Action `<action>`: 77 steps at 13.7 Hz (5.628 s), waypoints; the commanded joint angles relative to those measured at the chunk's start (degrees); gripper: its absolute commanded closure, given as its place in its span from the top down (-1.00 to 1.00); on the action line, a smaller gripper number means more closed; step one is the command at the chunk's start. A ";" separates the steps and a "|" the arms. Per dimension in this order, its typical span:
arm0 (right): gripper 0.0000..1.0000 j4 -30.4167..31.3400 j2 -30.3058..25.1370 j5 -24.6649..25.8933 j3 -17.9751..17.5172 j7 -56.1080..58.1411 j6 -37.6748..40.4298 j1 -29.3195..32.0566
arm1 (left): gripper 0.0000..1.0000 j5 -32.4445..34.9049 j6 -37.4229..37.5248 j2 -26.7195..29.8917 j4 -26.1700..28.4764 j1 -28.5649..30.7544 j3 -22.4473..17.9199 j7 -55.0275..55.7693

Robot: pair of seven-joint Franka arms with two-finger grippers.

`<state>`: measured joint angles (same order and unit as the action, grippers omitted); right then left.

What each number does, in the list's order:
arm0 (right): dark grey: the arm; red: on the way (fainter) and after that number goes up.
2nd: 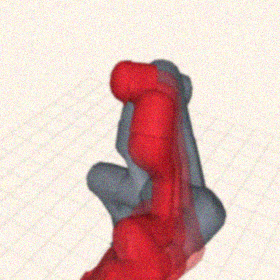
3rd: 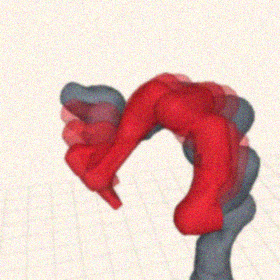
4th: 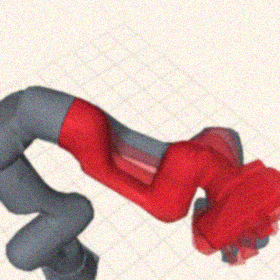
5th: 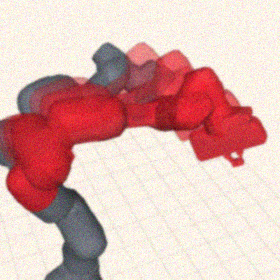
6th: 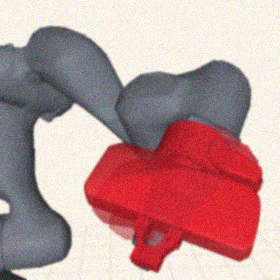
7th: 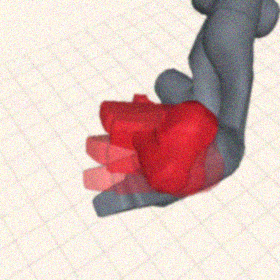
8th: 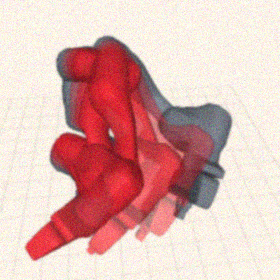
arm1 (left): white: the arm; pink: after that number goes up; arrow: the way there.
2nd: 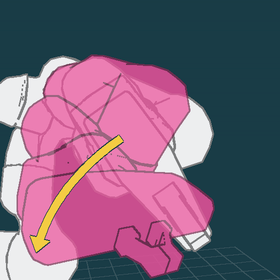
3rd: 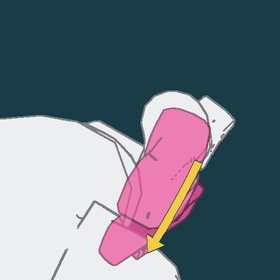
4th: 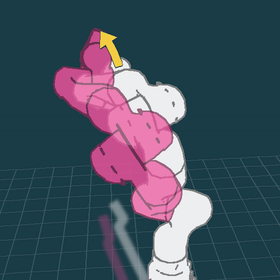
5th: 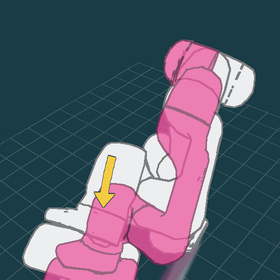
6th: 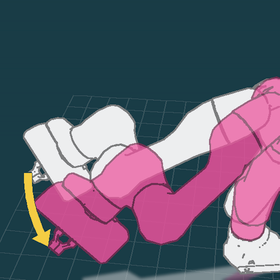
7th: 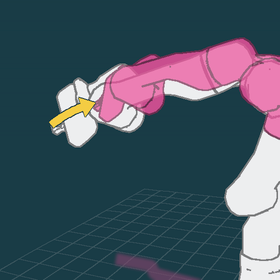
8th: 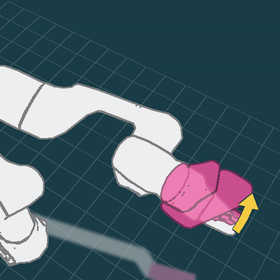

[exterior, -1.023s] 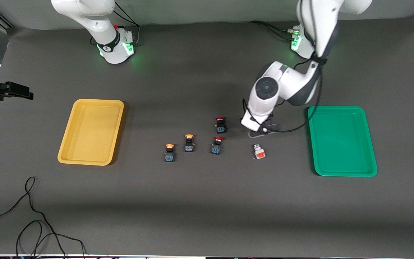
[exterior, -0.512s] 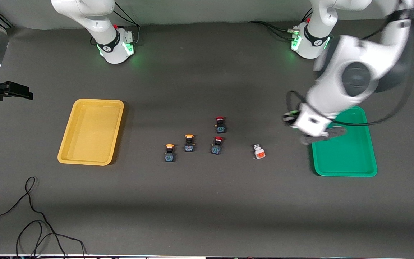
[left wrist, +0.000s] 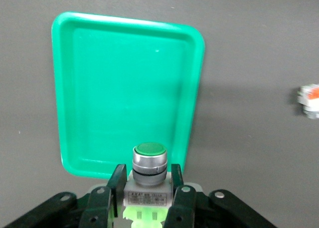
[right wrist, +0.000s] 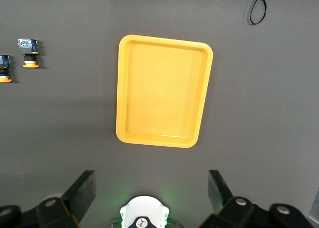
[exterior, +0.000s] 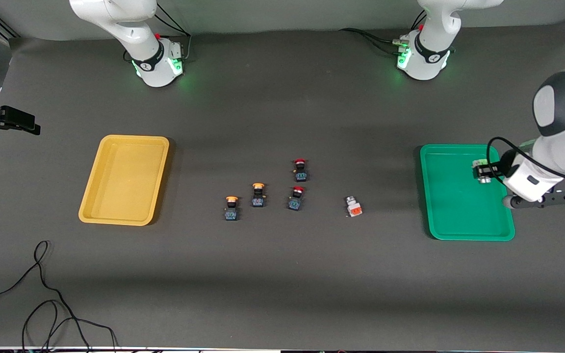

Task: Place green and yellow buttons in trays
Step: 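Carry the green button with the left gripper into the green tray, then release the green button while the right gripper reaches the yellow-ringed button, then grasp the yellow button with the right gripper while the left grasps orange, then place the yellow button in the yellow tray while the left places orange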

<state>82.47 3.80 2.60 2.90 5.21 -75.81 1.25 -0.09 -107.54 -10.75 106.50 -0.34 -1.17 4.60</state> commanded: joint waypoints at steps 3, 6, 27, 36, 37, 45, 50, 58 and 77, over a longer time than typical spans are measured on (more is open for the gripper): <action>1.00 -0.82 -1.95 0.39 1.84 0.68 4.70 -0.72 | -0.60 1.84 -22.23 -4.62 14.42 0.96 0.73 -1.35; 1.00 -2.14 -0.21 -3.99 1.84 0.33 4.18 -0.02 | -0.54 1.84 -29.11 -9.89 16.19 0.87 0.82 -1.35; 1.00 -4.87 33.27 -8.58 1.05 -26.54 -31.83 -28.31 | 1.00 -3.08 3.75 -6.91 -14.13 -11.41 1.52 15.66; 1.00 6.48 38.55 -7.88 1.31 -31.56 -54.79 -32.62 | 1.00 -3.25 -4.51 -11.74 -13.87 -25.14 1.52 30.90; 1.00 6.47 39.43 -7.44 1.40 -31.75 -55.75 -33.15 | 1.00 -3.25 -5.91 -13.06 -13.69 -25.15 1.52 31.60; 0.45 8.41 39.97 -3.51 1.58 -33.16 -56.47 -33.24 | 1.00 -2.90 -21.90 -26.16 -11.68 -27.60 1.52 37.14; -1.00 8.67 40.23 -0.06 1.49 -38.78 -56.29 -33.24 | 0.99 -2.38 -24.82 -28.37 -10.17 -28.13 1.52 39.61; -1.00 7.62 25.94 -3.81 1.75 -33.95 -41.03 -26.57 | -0.11 -2.38 -25.96 -29.42 -10.17 -27.87 1.43 39.43; -1.00 40.91 7.88 -6.56 14.50 -6.35 -59.51 -19.88 | -0.83 -5.55 10.51 -5.95 -12.11 -3.11 0.91 0.80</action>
<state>117.00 13.79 -3.16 17.13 -3.13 -129.31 -18.06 -5.84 -97.57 -18.19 91.47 -8.14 -0.64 14.00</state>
